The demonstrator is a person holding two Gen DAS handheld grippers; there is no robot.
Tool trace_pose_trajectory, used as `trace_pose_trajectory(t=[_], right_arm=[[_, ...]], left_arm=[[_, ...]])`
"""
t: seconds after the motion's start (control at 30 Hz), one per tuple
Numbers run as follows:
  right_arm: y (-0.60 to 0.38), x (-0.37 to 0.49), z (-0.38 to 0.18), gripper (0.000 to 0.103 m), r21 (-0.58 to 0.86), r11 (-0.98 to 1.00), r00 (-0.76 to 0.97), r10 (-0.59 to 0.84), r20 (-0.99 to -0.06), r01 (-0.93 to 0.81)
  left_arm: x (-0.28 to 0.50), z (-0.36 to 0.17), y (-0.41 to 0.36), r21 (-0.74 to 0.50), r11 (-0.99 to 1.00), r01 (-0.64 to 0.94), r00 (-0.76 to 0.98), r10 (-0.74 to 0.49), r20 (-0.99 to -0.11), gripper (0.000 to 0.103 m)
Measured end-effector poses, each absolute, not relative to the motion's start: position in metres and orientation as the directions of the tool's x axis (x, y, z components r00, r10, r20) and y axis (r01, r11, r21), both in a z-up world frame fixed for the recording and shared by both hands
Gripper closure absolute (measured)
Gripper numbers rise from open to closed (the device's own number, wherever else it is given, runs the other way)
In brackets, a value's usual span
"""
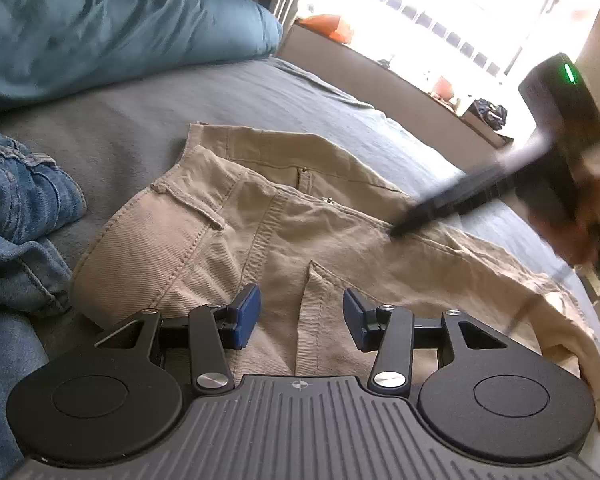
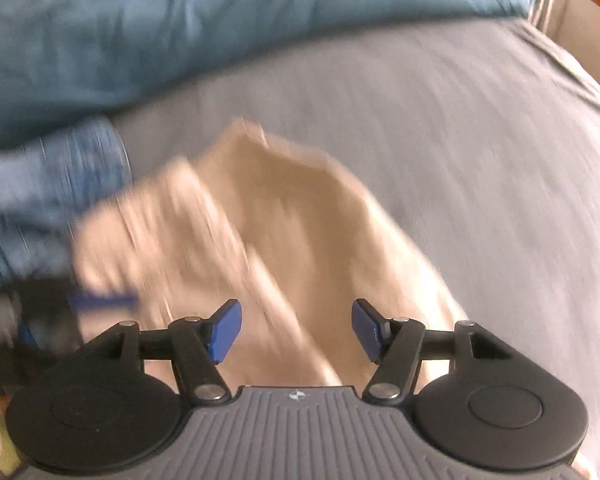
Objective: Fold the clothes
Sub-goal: 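Close the right tool on the trousers waistband edge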
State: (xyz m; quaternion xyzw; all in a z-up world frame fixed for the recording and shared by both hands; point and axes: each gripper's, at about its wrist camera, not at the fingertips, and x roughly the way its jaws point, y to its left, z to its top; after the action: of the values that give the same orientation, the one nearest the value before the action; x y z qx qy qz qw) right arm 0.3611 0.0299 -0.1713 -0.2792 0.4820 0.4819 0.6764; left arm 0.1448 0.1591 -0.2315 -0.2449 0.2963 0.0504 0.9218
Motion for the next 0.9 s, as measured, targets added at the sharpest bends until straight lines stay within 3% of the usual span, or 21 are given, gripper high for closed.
trace_pose_trajectory(t=[0.07, 0.13, 0.2, 0.27, 0.53, 0.9], right_arm=[[0.015, 0.357, -0.181, 0.046, 0.058, 0.42, 0.104, 0.353, -0.93, -0.906], [0.002, 0.351, -0.189, 0.063, 0.036, 0.457, 0.132, 0.33, -0.935, -0.889], [-0.002, 0.341, -0.19, 0.094, 0.022, 0.471, 0.16, 0.343, -0.926, -0.882], [-0.003, 0.325, -0.187, 0.099, -0.054, 0.472, 0.241, 0.346, -0.907, -0.88], [0.018, 0.285, -0.142, 0.101, -0.357, 0.421, 0.526, 0.408, -0.747, -0.834], [0.035, 0.309, -0.144, 0.101, -0.442, 0.445, 0.616, 0.41, -0.673, -0.779]], left_arm=[[0.145, -0.231, 0.158, -0.414, 0.877, -0.243, 0.818, -0.044, -0.574, 0.057], [0.144, -0.231, 0.156, -0.405, 0.88, -0.247, 0.816, -0.037, -0.577, 0.057], [0.143, -0.23, 0.155, -0.396, 0.884, -0.248, 0.815, -0.03, -0.579, 0.057], [0.143, -0.23, 0.153, -0.387, 0.887, -0.252, 0.814, -0.022, -0.58, 0.057], [0.151, -0.22, 0.159, -0.398, 0.871, -0.287, 0.824, 0.013, -0.567, 0.057], [0.169, -0.218, 0.168, -0.427, 0.845, -0.321, 0.834, 0.039, -0.55, 0.057]])
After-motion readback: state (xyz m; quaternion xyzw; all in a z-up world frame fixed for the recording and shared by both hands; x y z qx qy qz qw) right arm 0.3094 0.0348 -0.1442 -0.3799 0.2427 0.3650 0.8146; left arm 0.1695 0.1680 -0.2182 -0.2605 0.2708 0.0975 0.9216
